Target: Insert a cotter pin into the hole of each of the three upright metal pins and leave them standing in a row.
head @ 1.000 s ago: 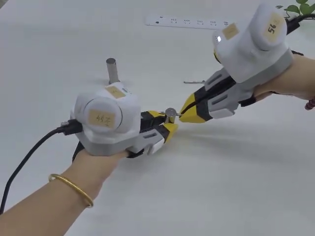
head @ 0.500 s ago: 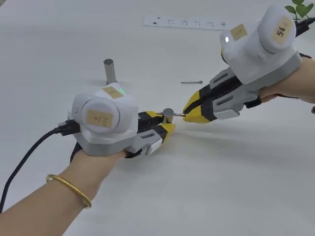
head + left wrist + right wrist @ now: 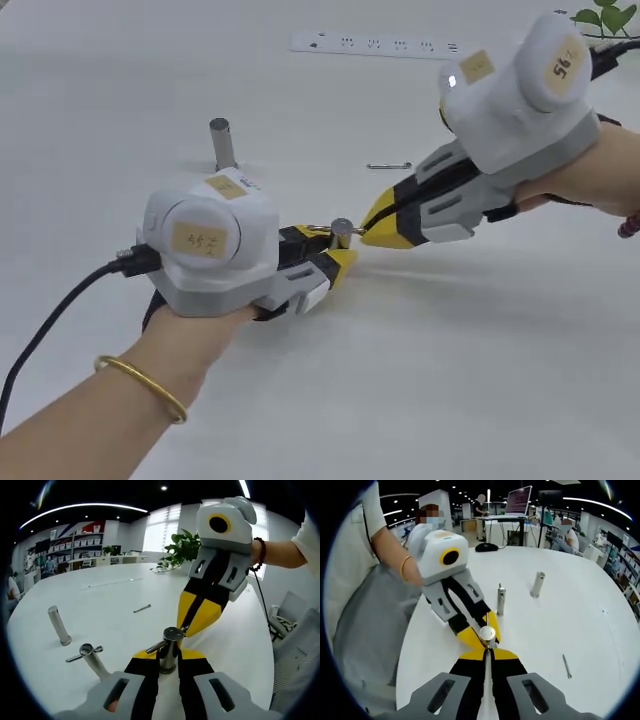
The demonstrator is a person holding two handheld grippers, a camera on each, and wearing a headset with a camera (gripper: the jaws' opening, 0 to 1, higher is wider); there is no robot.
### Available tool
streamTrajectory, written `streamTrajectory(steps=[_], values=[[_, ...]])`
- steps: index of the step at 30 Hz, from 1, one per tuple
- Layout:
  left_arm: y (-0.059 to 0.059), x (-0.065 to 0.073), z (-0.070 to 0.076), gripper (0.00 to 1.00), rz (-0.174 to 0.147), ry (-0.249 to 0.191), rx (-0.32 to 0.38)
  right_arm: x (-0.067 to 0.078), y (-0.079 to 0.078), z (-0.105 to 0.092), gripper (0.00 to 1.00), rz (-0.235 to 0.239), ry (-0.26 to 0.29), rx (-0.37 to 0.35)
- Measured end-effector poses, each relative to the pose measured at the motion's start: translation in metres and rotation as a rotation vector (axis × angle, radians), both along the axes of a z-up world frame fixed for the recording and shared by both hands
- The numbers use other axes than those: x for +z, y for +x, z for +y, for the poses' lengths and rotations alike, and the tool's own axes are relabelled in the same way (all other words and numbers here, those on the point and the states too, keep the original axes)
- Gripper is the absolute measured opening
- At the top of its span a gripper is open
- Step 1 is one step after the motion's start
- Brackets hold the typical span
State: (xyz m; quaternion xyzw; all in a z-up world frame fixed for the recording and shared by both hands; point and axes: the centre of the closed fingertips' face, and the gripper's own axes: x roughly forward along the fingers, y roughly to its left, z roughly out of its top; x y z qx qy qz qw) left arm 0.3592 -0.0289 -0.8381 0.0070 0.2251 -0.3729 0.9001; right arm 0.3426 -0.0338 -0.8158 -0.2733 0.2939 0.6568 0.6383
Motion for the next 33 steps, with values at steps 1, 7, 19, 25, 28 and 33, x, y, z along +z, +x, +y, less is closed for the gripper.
streamTrajectory(steps=[1, 7, 19, 25, 28, 33], values=[[0.0, 0.0, 0.0, 0.12, 0.0, 0.0, 0.0, 0.0, 0.0, 0.001, 0.05, 0.0, 0.002, -0.001], [-0.001, 0.0, 0.001, 0.12, 0.005, -0.013, 0.01, 0.0, 0.0, 0.002, 0.05, -0.004, 0.0, 0.002], [-0.002, 0.0, 0.0, 0.13, 0.019, -0.012, 0.018, -0.001, 0.0, 0.003, 0.15, 0.015, 0.016, -0.066], [-0.004, -0.001, 0.002, 0.18, 0.037, -0.005, 0.025, 0.005, 0.003, 0.012, 0.22, 0.004, 0.076, -0.096], [-0.006, -0.001, 0.004, 0.21, 0.042, -0.003, 0.029, 0.006, 0.001, 0.017, 0.23, -0.006, 0.1, -0.102], [-0.011, 0.0, 0.009, 0.24, 0.042, 0.022, 0.018, 0.001, 0.005, 0.023, 0.21, -0.028, 0.107, -0.108]])
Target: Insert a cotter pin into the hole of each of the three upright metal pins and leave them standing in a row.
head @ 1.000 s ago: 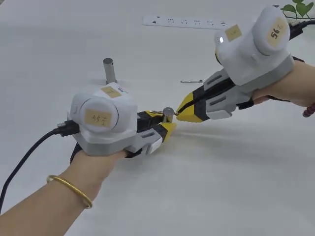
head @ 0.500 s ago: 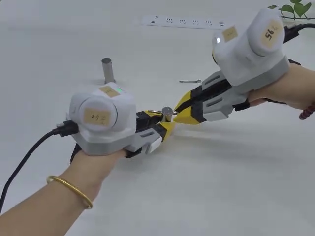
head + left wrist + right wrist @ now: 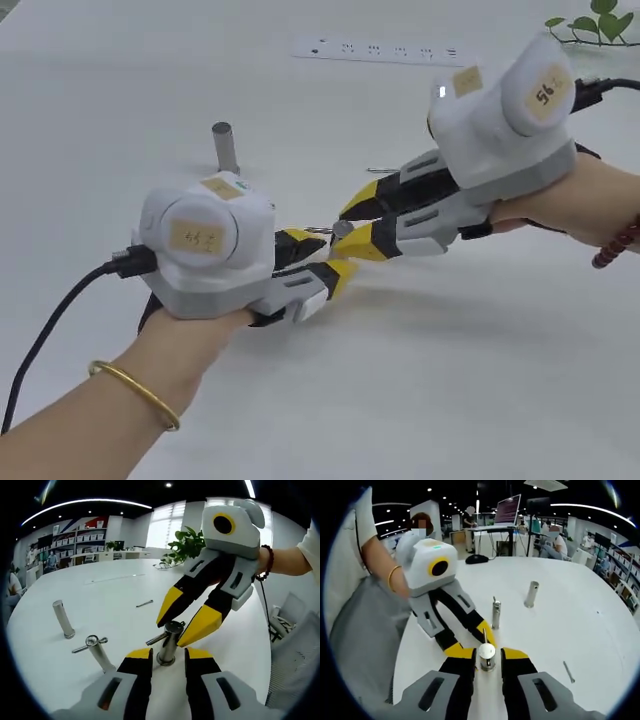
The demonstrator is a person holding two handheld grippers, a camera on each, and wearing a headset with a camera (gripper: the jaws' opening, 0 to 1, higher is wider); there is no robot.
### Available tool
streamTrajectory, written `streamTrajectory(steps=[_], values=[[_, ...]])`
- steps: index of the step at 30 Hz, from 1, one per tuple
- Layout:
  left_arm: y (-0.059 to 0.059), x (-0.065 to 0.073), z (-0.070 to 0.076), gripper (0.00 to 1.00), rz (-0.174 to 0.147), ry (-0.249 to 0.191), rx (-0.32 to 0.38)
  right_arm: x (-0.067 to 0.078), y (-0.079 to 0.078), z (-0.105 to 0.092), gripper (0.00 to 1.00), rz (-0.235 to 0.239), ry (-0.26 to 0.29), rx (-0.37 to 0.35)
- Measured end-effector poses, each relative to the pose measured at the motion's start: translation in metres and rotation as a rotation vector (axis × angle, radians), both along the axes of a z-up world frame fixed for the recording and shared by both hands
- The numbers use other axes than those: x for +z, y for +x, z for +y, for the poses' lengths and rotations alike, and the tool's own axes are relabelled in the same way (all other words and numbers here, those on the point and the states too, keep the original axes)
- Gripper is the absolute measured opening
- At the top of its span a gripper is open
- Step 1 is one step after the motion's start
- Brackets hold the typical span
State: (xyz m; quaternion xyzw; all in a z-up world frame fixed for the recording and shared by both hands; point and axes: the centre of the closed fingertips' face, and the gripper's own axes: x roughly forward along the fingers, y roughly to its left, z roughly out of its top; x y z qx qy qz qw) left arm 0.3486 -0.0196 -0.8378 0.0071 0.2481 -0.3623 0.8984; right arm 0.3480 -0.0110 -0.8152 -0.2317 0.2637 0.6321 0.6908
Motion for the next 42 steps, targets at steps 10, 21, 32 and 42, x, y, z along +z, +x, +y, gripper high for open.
streamTrajectory(steps=[10, 21, 32, 42], values=[[-0.006, -0.001, 0.008, 0.27, 0.004, 0.026, -0.005, -0.002, -0.004, 0.003, 0.15, -0.009, 0.009, 0.016], [-0.017, 0.007, 0.015, 0.31, -0.001, 0.031, -0.015, -0.002, -0.003, 0.003, 0.13, -0.009, 0.008, 0.01], [-0.029, 0.027, 0.024, 0.41, -0.012, -0.01, 0.018, 0.002, 0.0, 0.001, 0.13, -0.018, -0.001, 0.017], [-0.04, 0.046, 0.034, 0.54, -0.037, -0.054, 0.06, 0.003, 0.013, -0.001, 0.13, -0.036, -0.013, 0.022]])
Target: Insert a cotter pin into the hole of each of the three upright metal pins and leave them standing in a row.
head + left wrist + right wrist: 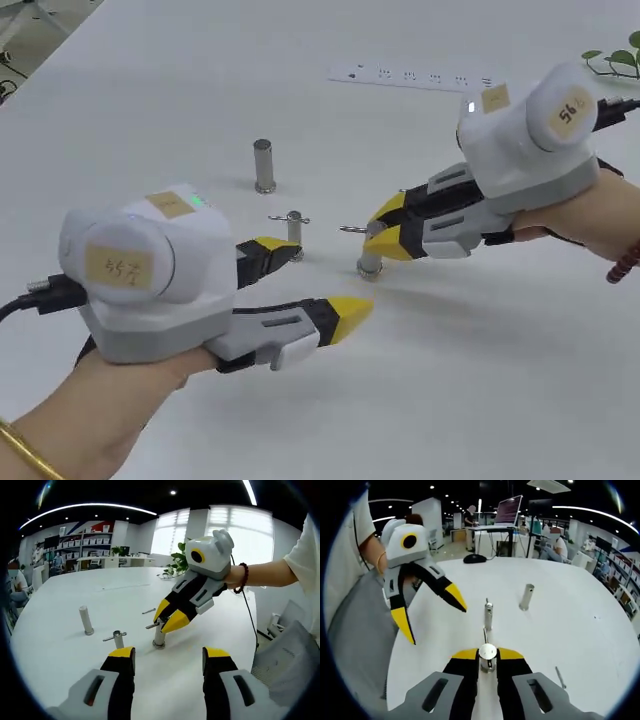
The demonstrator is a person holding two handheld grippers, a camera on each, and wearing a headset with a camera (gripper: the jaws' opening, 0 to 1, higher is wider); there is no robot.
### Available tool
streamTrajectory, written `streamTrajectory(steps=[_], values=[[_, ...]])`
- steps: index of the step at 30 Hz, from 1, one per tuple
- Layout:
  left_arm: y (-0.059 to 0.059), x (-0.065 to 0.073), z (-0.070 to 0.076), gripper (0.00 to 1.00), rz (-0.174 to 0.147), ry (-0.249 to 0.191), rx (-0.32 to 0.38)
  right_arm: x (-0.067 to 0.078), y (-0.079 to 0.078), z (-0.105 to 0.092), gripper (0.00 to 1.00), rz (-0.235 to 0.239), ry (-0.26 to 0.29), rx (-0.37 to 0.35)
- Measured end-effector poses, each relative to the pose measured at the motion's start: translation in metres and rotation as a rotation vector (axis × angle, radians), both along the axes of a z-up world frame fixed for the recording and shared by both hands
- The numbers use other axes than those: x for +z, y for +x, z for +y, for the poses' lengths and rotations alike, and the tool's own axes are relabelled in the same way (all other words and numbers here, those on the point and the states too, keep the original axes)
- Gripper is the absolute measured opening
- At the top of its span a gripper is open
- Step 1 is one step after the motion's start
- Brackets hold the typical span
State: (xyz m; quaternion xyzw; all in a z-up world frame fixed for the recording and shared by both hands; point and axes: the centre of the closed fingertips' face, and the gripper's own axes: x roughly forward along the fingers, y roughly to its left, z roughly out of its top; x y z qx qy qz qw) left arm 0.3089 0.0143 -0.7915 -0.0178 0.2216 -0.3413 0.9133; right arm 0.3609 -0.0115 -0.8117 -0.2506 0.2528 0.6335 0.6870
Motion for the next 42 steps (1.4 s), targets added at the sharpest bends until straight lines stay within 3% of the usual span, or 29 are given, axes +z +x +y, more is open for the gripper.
streamTrajectory(steps=[11, 21, 26, 33, 36, 42], values=[[-0.006, 0.015, 0.009, 0.61, -0.035, -0.013, 0.034, -0.008, 0.011, 0.001, 0.13, 0.002, -0.006, -0.008], [-0.003, 0.02, 0.014, 0.63, -0.075, 0.027, 0.044, -0.007, 0.01, 0.0, 0.14, 0.022, 0.001, -0.005], [-0.002, 0.021, 0.016, 0.65, -0.073, 0.017, 0.049, -0.006, 0.009, 0.0, 0.14, 0.032, 0.0, -0.003], [-0.004, 0.019, 0.02, 0.67, -0.075, 0.036, 0.05, -0.007, 0.009, 0.0, 0.16, 0.054, 0.011, -0.021], [-0.005, 0.018, 0.022, 0.67, -0.071, 0.046, 0.049, -0.01, 0.007, -0.001, 0.2, 0.054, 0.002, -0.023], [-0.005, 0.018, 0.024, 0.68, -0.081, 0.072, 0.044, 0.0, 0.004, 0.006, 0.28, 0.083, 0.049, -0.044]])
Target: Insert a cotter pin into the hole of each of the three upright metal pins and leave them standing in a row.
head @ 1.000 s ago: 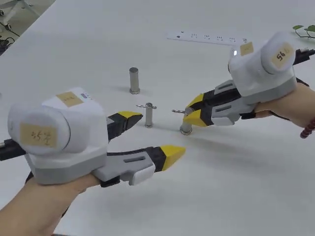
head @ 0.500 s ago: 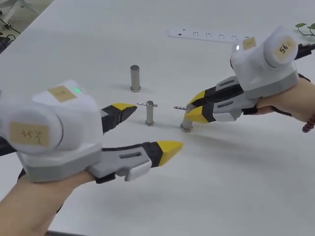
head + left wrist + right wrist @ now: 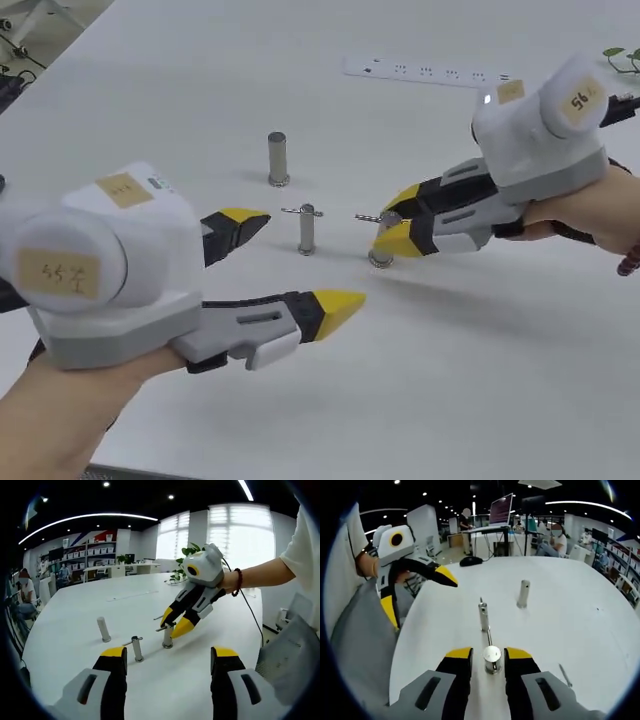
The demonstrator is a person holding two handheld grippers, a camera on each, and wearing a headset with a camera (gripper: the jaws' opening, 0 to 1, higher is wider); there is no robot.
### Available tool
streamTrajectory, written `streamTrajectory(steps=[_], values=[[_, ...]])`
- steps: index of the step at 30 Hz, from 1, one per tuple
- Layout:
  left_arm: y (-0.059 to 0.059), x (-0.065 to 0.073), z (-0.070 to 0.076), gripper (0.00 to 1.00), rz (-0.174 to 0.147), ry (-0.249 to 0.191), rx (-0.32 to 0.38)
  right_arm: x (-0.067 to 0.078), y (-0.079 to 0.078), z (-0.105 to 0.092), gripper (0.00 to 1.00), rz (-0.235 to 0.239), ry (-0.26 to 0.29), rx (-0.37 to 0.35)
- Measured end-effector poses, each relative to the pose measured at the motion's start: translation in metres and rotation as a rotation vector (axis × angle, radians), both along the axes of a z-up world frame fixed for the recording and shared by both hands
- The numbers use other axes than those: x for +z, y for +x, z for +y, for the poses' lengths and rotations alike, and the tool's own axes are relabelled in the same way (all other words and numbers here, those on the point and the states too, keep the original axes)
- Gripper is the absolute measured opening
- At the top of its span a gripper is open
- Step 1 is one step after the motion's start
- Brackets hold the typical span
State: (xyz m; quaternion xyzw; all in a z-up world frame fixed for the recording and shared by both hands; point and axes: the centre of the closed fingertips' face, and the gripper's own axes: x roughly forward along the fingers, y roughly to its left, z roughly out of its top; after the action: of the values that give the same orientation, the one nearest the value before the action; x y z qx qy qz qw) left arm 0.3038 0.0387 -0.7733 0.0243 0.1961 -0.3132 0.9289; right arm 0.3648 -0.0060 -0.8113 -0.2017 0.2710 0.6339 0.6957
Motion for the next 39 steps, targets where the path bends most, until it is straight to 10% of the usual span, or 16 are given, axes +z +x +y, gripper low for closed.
streamTrajectory(steps=[12, 39], values=[[0.0, 0.001, 0.003, 0.71, -0.009, 0.014, -0.005, 0.035, 0.015, 0.024, 0.36, 0.031, 0.102, -0.066], [0.005, 0.004, 0.023, 0.89, -0.025, -0.054, 0.074, 0.017, 0.084, 0.094, 0.32, -0.113, 0.147, -0.123]])
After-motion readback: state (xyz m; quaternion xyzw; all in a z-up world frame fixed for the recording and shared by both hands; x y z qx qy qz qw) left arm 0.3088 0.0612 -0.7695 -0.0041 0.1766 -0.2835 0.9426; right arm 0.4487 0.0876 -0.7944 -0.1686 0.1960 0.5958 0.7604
